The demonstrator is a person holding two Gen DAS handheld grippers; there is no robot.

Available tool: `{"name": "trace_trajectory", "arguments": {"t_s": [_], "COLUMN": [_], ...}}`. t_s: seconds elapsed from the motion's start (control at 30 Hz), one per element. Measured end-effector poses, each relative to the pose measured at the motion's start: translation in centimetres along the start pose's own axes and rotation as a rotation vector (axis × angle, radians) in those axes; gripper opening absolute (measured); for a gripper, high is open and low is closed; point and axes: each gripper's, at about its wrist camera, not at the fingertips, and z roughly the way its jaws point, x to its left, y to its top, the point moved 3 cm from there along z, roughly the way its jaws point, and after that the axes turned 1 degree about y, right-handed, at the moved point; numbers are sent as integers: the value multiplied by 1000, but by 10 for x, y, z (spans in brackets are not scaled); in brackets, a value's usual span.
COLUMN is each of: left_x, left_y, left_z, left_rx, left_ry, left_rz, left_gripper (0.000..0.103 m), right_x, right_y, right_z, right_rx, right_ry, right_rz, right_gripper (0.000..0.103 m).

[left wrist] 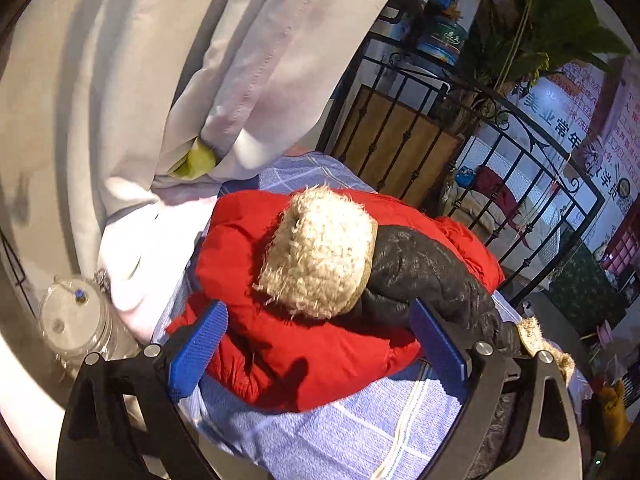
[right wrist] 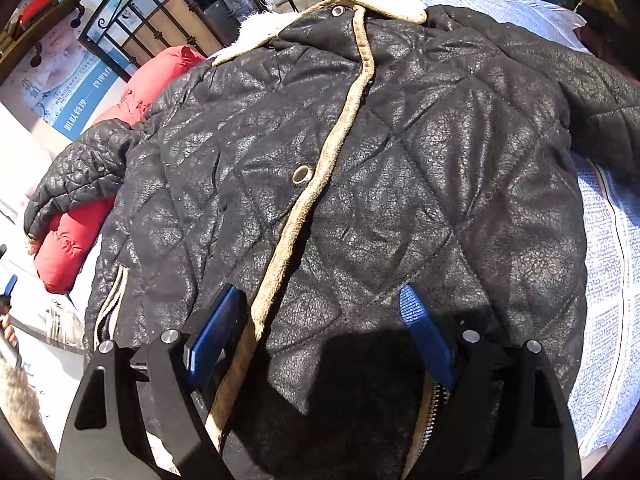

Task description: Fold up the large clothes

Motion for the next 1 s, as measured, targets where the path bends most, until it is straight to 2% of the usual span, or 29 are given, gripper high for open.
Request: {"name": "trace_trajectory", "arguments": {"t_s": [0.07, 0.13, 0.2, 0.23, 0.27, 0.3, 0.33, 0.43, 0.53, 0.57, 0.6, 0.63, 0.7, 0.73, 0.77, 0.8, 0.83, 0.87, 0.9, 0.93, 1.0], "left_x": [-6, -12, -16, -19, -22, -23, -22, -17, -13, -10, -4, 6, 15, 11, 5, -7, -23, -47, -72, -94, -152], "left_y": [12, 27, 33, 35, 37, 41, 49, 85, 116, 122, 123, 121, 104, 89, 78, 63, 50, 35, 22, 12, -12], "left_z": [18, 42, 61, 69, 73, 73, 69, 38, 3, -6, -12, -13, 2, 10, 13, 14, 13, 9, 5, 2, 6], "left_rx": [2, 39, 102, 134, 153, 155, 147, 87, -13, -82, -132, -124, -14, 39, 65, 93, 113, 121, 113, 104, 123], "left_ry": [16, -43, -79, -118, -124, -112, -112, -149, -99, 24, 122, 134, 81, 91, 109, 102, 64, -4, -66, -103, -206], "left_rz": [58, 101, 94, 99, 120, 147, 169, 174, 222, 275, 319, 309, 256, 273, 296, 320, 345, 380, 415, 443, 520], "left_gripper": [92, 92, 88, 79, 56, 39, 32, 23, 11, 0, 0, 0, 0, 0, 1, 10, 17, 43, 81, 94, 97], "right_x": [-3, -6, -8, -8, -8, -7, -6, -4, -7, -8, -8, -7, -6, -6, -5, -4, -3, -3, -3, -3, -1], "right_y": [-1, -2, -3, -3, -4, -4, -4, -5, -5, -4, -3, -3, -4, -5, -5, -5, -4, -3, -3, -3, -4], "right_z": [-2, -3, -3, -2, -2, -2, -1, -1, 1, 3, 3, 4, 4, 4, 5, 5, 5, 5, 5, 5, 5], "right_rx": [-5, -12, -20, -22, -24, -25, -25, -26, -28, -27, -25, -24, -28, -30, -29, -25, -19, -13, -9, -7, -9], "right_ry": [17, 32, 36, 33, 29, 23, 16, 12, 25, 23, 17, 10, -1, -5, -9, -12, -15, -17, -19, -20, -25], "right_rz": [16, 32, 45, 45, 42, 36, 24, 3, 19, 23, 24, 21, 15, 9, 2, -2, -4, -6, -6, -4, -4], "right_gripper": [82, 82, 82, 82, 82, 82, 82, 82, 82, 82, 82, 82, 82, 82, 82, 82, 82, 82, 82, 82, 82]}}
